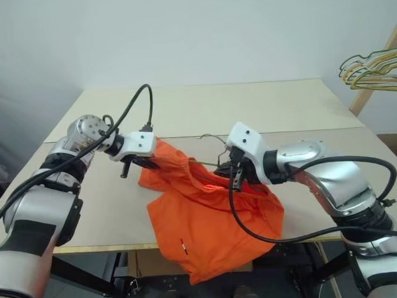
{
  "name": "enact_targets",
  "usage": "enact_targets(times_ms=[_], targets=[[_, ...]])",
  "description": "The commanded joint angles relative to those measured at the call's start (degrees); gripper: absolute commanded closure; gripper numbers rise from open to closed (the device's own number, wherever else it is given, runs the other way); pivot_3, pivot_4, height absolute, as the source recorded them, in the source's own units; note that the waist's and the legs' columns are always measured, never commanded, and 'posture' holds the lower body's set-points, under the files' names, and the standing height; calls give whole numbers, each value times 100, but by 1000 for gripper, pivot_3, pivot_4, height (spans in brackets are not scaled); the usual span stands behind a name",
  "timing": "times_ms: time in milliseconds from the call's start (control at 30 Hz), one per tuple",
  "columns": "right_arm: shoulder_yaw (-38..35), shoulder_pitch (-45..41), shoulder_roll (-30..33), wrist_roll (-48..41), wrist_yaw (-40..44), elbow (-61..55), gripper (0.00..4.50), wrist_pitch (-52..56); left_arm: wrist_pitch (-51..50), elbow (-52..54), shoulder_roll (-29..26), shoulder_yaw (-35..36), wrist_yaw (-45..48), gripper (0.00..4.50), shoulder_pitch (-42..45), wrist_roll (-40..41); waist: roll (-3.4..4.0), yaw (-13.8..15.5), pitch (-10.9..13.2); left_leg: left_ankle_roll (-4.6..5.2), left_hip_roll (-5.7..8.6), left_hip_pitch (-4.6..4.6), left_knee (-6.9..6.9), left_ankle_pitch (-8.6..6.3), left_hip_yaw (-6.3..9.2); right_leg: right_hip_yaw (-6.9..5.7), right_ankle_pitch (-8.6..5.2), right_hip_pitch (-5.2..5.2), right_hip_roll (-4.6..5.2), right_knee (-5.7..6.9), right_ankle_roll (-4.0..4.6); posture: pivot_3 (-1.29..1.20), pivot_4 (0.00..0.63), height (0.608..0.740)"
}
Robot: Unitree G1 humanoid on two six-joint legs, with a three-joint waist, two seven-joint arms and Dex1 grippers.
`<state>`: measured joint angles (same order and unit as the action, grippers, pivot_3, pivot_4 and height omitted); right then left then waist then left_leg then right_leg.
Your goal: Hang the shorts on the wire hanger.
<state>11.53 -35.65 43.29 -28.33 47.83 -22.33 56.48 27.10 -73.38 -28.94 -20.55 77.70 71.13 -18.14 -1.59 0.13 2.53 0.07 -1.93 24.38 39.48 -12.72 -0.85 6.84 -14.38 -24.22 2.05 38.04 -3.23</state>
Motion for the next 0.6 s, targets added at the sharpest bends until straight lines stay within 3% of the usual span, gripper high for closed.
enact_targets(times_ms=[33,267,600], targets=[[-289,-45,121,-60,26,-195,4500,-24,-124,16,-50,166,-128,4460,179,49,0,1,0,0,0,0,0,0,0,0,0,0,0,0,0,34,0,740],[-155,224,311,163,36,-294,4500,-185,-476,-39,-184,313,-421,4460,395,57,0,1,0,0,0,0,0,0,0,0,0,1,0,-1,-1,34,0,740],[-415,203,309,87,19,-236,4500,-31,-278,18,-271,371,-47,4460,243,90,0,7,0,0,0,-1,0,0,-1,1,0,0,0,-1,0,48,0,740]])
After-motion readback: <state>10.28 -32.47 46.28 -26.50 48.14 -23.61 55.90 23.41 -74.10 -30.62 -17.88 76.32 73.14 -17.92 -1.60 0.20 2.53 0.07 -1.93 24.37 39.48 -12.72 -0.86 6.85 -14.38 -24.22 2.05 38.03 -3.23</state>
